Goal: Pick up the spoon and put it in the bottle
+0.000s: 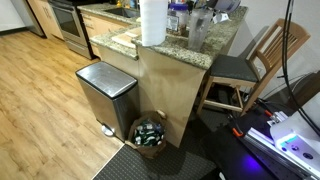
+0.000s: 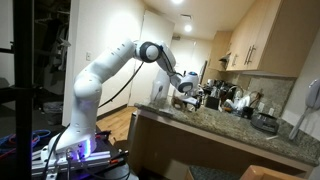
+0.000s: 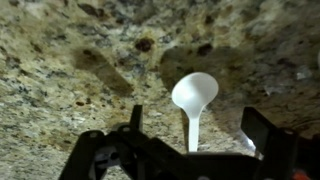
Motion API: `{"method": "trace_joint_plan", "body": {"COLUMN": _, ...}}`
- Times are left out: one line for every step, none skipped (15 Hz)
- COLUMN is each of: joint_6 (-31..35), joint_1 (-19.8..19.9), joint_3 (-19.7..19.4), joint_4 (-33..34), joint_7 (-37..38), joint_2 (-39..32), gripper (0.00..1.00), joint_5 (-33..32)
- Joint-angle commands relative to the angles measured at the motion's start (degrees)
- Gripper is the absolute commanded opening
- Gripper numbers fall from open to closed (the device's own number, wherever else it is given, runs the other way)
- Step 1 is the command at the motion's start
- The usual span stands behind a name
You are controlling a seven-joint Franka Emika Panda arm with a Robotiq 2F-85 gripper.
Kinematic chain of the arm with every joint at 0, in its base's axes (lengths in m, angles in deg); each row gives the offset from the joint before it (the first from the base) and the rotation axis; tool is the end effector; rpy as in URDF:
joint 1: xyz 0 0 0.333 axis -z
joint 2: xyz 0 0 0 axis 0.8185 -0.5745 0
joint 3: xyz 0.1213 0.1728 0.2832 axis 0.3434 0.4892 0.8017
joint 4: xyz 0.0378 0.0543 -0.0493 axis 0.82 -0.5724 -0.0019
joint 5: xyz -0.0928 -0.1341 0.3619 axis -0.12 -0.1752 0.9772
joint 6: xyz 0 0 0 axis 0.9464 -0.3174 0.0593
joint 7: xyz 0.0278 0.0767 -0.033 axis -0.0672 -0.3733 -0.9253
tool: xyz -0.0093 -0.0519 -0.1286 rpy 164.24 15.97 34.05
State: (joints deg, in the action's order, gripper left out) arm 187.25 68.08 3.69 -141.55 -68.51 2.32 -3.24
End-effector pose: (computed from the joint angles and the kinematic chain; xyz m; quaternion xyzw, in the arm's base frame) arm 0.7557 -0.1362 0.3254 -0.9635 -0.1085 -0.2445 0.0024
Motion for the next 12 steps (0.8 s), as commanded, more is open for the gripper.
{"method": "trace_joint_plan", "body": {"joint_6": 3.0, "joint_1": 3.2, "joint_3": 3.3, "joint_4": 3.0, "joint_7": -2.9, "joint_2": -3.7, "gripper": 0.75, "joint_5": -1.3}}
{"method": "trace_joint_plan", "body": {"joint_6": 3.4, "joint_1": 3.9, "joint_3": 4.0, "joint_4": 3.3, "joint_7": -3.5, "joint_2": -4.2, "gripper": 0.74, "joint_5": -1.4}}
{"method": "trace_joint_plan", "body": {"joint_6": 3.5, "joint_1": 4.4, "joint_3": 4.8, "joint_4": 3.6, "joint_7": -3.9, "joint_2": -4.3, "gripper": 0.67, "joint_5": -1.3}}
{"method": "trace_joint_plan", "body": {"joint_6": 3.4, "joint_1": 4.7, "joint_3": 5.2, "joint_4": 3.6, "joint_7": -4.1, "joint_2": -4.2, "gripper": 0.59, "joint_5": -1.2}}
{"method": "trace_joint_plan", "body": {"joint_6": 3.3, "joint_1": 5.3, "joint_3": 5.9, "joint_4": 3.6, "joint_7": -4.7, "joint_2": -4.2, "gripper": 0.50, "joint_5": -0.9}}
{"method": "trace_joint_plan", "body": {"joint_6": 3.4, "joint_1": 5.4, "joint_3": 6.1, "joint_4": 3.7, "joint_7": -4.8, "joint_2": -4.3, "gripper": 0.43, "joint_5": -1.0}}
{"method": "trace_joint_plan", "body": {"joint_6": 3.3, "joint_1": 5.9, "joint_3": 6.5, "joint_4": 3.6, "joint_7": -5.2, "joint_2": -4.2, "gripper": 0.35, "joint_5": -0.8}}
{"method": "trace_joint_plan", "body": {"joint_6": 3.3, "joint_1": 6.1, "joint_3": 6.7, "joint_4": 3.4, "joint_7": -5.3, "joint_2": -4.1, "gripper": 0.28, "joint_5": -0.8}}
{"method": "trace_joint_plan", "body": {"joint_6": 3.4, "joint_1": 6.1, "joint_3": 6.5, "joint_4": 3.2, "joint_7": -5.1, "joint_2": -3.9, "gripper": 0.20, "joint_5": -1.0}}
{"method": "trace_joint_plan", "body": {"joint_6": 3.3, "joint_1": 6.2, "joint_3": 6.5, "joint_4": 3.0, "joint_7": -5.1, "joint_2": -3.7, "gripper": 0.13, "joint_5": -1.1}}
{"method": "trace_joint_plan", "body": {"joint_6": 3.2, "joint_1": 6.2, "joint_3": 6.2, "joint_4": 2.9, "joint_7": -4.7, "joint_2": -3.4, "gripper": 0.04, "joint_5": -1.2}}
{"method": "trace_joint_plan", "body": {"joint_6": 3.3, "joint_1": 6.3, "joint_3": 5.9, "joint_4": 2.7, "joint_7": -4.4, "joint_2": -3.2, "gripper": 0.01, "joint_5": -1.3}}
